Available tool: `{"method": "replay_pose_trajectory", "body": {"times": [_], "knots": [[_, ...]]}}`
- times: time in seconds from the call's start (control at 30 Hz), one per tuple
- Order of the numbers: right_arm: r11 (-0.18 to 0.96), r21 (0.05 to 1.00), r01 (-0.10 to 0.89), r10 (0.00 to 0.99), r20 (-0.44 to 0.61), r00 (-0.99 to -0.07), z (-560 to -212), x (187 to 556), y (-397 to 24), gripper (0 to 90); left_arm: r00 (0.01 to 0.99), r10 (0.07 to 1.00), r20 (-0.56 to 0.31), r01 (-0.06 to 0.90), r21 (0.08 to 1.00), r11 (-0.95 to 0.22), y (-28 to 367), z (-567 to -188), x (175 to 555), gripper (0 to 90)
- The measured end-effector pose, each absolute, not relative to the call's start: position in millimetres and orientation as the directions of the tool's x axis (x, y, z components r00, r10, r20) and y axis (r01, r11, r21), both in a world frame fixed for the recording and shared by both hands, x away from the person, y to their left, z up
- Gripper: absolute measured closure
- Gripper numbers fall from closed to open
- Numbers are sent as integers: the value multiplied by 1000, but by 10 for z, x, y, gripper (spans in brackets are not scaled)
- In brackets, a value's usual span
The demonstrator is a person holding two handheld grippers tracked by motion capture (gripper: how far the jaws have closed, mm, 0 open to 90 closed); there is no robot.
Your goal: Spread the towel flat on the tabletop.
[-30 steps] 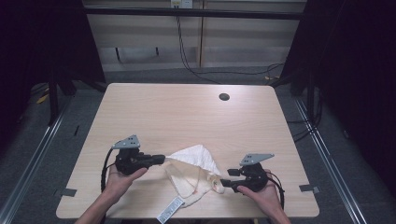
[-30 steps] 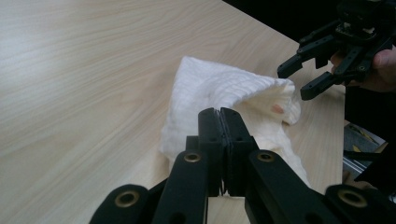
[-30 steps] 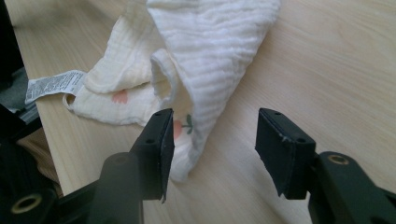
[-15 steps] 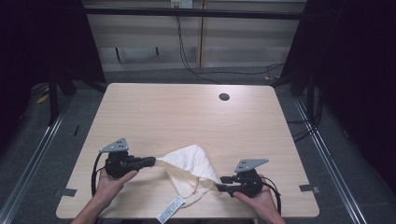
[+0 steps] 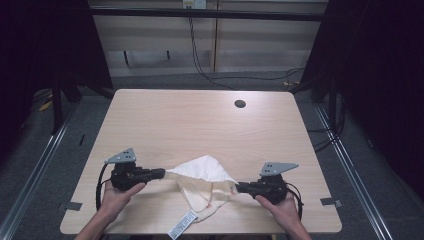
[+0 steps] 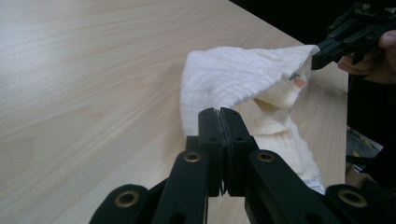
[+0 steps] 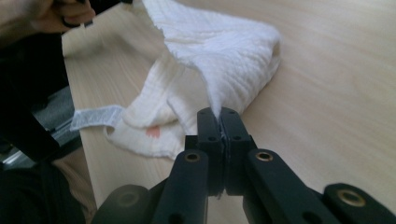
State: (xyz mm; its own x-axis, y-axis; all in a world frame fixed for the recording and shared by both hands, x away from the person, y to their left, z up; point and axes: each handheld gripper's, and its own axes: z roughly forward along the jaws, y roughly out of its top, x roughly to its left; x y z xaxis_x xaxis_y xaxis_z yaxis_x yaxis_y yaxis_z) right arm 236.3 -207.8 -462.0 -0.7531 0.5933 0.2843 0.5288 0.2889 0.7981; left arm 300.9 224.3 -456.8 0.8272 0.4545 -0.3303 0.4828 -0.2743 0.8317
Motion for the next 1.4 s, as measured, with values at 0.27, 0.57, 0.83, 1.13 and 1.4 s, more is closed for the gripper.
{"method": "replay_pose_trajectory", "body": {"times": [0.27, 0.57, 0.83, 1.13, 1.4], "knots": [[236, 840, 488, 606, 265, -750, -4261, 2532, -2158, 885, 832, 463, -304, 441, 870, -220, 2214, -4303, 3063, 887], [244, 880, 408, 619, 183, -764, -3750, 2693, -2155, 886, 858, 451, -248, 378, 898, -225, 2158, -4071, 3074, 887], [239, 903, 356, 609, 146, -780, -3515, 2752, -2102, 886, 854, 445, -269, 363, 921, -140, 2301, -3814, 3076, 887], [229, 916, 330, 606, 131, -784, -3259, 2852, -2068, 888, 847, 477, -234, 338, 930, -143, 2437, -3566, 3104, 888], [228, 935, 273, 594, 88, -799, -3042, 2830, -2087, 888, 864, 464, -196, 285, 950, -129, 2456, -3310, 3088, 888]]}}
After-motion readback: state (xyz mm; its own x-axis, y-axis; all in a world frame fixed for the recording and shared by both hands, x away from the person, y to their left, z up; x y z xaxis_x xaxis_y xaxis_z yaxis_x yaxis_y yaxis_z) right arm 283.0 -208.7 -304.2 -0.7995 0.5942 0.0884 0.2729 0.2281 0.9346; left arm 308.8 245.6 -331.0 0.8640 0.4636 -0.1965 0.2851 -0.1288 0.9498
